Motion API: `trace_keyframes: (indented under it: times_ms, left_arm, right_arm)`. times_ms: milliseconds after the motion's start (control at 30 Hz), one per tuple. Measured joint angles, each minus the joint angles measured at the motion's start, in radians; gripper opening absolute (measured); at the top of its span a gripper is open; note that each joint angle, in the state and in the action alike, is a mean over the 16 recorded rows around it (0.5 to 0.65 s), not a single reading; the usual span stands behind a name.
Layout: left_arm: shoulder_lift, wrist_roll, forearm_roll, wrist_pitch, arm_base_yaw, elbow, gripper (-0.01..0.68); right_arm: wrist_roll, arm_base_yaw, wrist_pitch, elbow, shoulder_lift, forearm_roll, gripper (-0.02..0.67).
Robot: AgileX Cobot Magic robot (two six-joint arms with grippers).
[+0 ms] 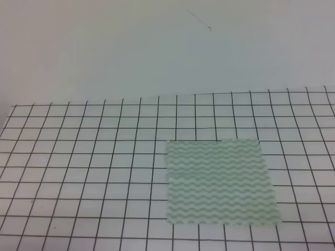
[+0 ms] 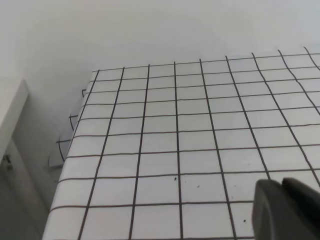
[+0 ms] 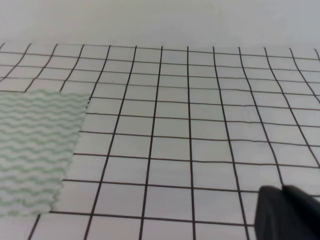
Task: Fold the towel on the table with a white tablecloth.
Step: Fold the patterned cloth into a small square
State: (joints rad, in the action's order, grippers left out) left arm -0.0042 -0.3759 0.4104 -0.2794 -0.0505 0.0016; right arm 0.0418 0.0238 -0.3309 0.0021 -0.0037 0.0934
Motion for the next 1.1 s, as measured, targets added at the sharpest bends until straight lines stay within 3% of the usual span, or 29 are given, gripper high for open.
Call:
trace_keyframes:
  times_ms: [1100]
  left_arm:
    - [0.0,-0.001,0.047,0.002,0.0,0.0,-0.002]
  right_arm:
    - [0.0,0.0,0.005,0.0,0.0,-0.048,-0.001]
